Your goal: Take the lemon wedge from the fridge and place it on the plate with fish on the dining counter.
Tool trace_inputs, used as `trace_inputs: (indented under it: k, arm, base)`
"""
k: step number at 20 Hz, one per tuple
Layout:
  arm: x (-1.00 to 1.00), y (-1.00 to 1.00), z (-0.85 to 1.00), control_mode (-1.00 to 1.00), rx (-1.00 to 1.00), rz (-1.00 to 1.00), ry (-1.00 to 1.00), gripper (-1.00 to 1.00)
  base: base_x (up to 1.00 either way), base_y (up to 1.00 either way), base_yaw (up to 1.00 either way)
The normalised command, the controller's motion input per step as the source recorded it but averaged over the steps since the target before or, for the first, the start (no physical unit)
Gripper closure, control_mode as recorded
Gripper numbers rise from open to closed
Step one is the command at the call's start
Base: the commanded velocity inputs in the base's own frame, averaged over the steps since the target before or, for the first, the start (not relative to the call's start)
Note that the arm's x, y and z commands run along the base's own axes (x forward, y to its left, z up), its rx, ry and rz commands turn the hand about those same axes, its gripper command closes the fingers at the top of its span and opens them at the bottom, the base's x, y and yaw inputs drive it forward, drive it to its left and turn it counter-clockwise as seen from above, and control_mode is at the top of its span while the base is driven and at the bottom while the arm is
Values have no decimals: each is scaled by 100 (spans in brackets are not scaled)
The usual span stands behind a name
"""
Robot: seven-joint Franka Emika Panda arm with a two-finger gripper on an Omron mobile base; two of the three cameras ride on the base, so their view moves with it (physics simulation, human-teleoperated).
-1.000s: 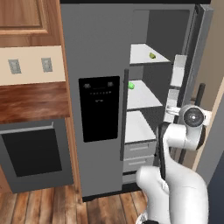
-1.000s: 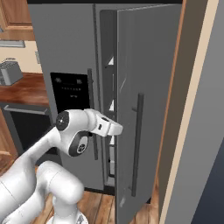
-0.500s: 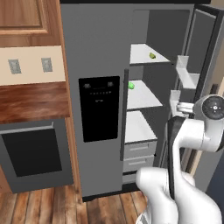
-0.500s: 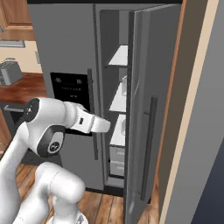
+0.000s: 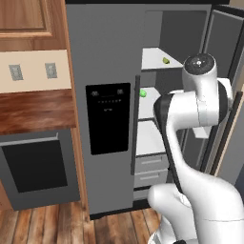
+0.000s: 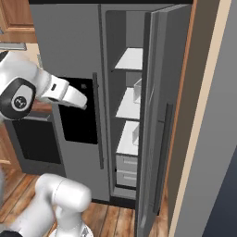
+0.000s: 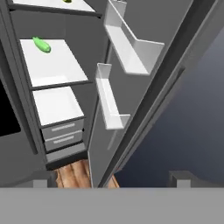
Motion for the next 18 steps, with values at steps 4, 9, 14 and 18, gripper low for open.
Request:
trace_inputs:
  k: [4, 9, 14, 18]
  arm:
    - [36, -5, 0, -100, 0, 0, 0, -100]
    - [39, -54, -13, -100, -3, -10, -9, -100]
    - [35, -54, -12, -100, -4, -12, -18, -100]
    - [38, -4, 0, -100, 0, 0, 0, -100]
  base:
    - [0, 0, 0]
    - [0, 0, 0]
    - [0, 0, 0]
    - [0, 0, 0]
